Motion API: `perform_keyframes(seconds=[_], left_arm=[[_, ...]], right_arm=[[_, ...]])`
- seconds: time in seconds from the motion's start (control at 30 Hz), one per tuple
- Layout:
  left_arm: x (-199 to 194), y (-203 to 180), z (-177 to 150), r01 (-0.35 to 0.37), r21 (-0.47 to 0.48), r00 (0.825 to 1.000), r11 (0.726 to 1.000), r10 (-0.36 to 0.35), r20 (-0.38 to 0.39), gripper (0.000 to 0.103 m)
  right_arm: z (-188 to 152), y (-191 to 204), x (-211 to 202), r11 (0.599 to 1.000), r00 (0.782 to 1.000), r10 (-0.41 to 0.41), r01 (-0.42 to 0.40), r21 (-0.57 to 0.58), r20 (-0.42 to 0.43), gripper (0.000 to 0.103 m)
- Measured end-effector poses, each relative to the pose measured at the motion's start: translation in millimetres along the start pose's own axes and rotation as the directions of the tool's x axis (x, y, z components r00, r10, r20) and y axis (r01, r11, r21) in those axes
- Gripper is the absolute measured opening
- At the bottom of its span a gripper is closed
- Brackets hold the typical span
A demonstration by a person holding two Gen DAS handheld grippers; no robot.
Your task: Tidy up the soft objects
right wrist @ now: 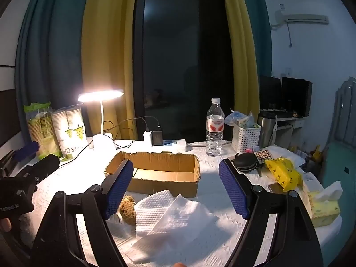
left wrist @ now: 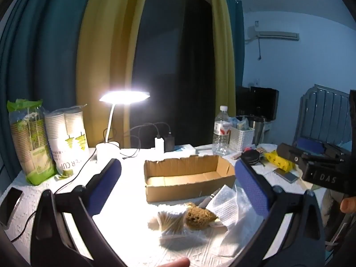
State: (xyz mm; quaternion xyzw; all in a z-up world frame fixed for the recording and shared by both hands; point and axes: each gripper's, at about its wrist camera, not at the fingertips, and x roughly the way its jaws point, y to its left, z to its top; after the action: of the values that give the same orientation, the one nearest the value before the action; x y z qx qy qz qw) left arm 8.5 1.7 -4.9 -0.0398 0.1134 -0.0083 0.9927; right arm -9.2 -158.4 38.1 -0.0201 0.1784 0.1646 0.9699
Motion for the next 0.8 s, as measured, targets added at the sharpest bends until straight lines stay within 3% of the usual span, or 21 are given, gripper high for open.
perform_keyframes(seconds=[0.07,0.8], left_arm=[[4,-1,2,0.009,-0.007,1.000,1.000,-0.009,-0.011,0.103],[20,-4,4,0.021,-0.020,1.000,1.000,-0.022,-0.019,0.103]], right_arm=[[10,-50,46,0.998,0.997,-0.054,0.055,0.015,-0.046,0.082],[8,-58,54,0.998,0.997,-0.061,0.062,0.028,-0.050,0.082]])
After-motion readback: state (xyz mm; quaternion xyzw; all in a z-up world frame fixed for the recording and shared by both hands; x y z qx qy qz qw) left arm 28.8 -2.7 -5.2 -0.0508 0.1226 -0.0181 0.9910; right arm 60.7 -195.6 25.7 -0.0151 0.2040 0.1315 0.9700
